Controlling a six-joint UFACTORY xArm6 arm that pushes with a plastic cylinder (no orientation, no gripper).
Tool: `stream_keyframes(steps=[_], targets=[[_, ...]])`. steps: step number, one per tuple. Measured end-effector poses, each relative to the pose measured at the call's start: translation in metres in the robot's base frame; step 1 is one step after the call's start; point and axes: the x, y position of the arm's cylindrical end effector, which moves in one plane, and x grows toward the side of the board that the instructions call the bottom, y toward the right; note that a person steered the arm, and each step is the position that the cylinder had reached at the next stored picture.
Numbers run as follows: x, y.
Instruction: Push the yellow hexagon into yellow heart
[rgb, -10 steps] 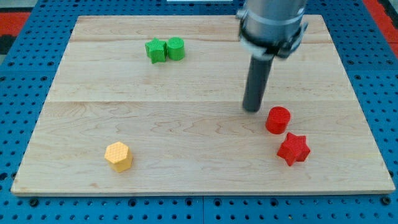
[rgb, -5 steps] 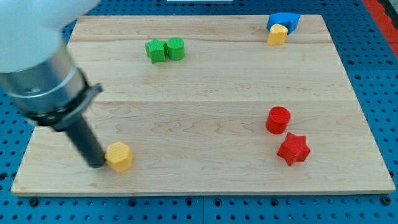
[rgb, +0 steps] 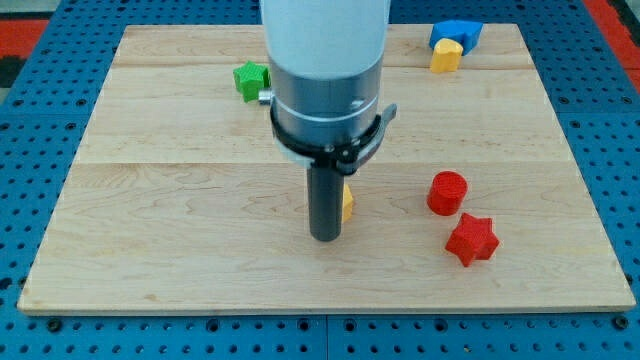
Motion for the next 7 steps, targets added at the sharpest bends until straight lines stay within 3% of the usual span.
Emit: stream_keyframes(steps=[2,4,5,6,7], targets=[[-0.081,0.02],[-0.169,0.092],[-0.196,0.101],[-0.158,0.091],[-0.167,0.06]])
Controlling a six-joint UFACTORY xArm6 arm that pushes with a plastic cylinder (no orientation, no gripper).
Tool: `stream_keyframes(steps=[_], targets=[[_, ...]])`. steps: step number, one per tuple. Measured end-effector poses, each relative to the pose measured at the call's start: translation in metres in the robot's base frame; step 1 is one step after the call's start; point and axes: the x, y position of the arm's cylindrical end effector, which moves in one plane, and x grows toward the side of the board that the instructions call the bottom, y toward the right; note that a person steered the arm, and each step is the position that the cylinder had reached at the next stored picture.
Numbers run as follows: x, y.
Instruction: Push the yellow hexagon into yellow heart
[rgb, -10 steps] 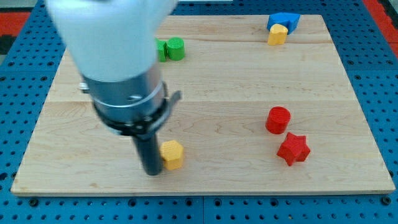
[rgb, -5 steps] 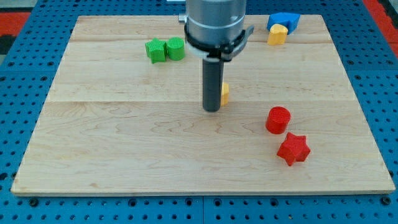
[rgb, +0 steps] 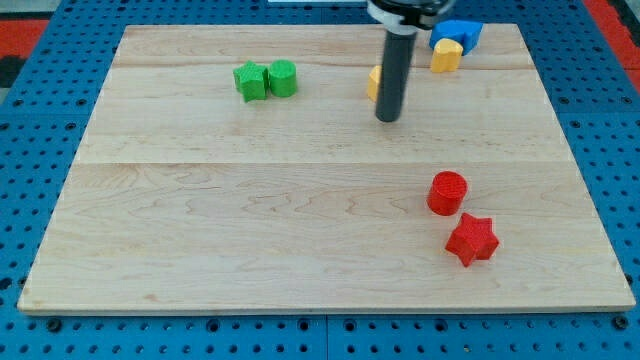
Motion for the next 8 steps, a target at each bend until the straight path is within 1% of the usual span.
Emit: stream_keyframes(steps=[1,2,4,5,6,7,8], targets=[[-0.034,-0.018],[-0.047,-0.007],[-0.043,0.052],[-0.043,0.064],[-0.029,0.059],[-0.025,0.064],[-0.032,0.081]])
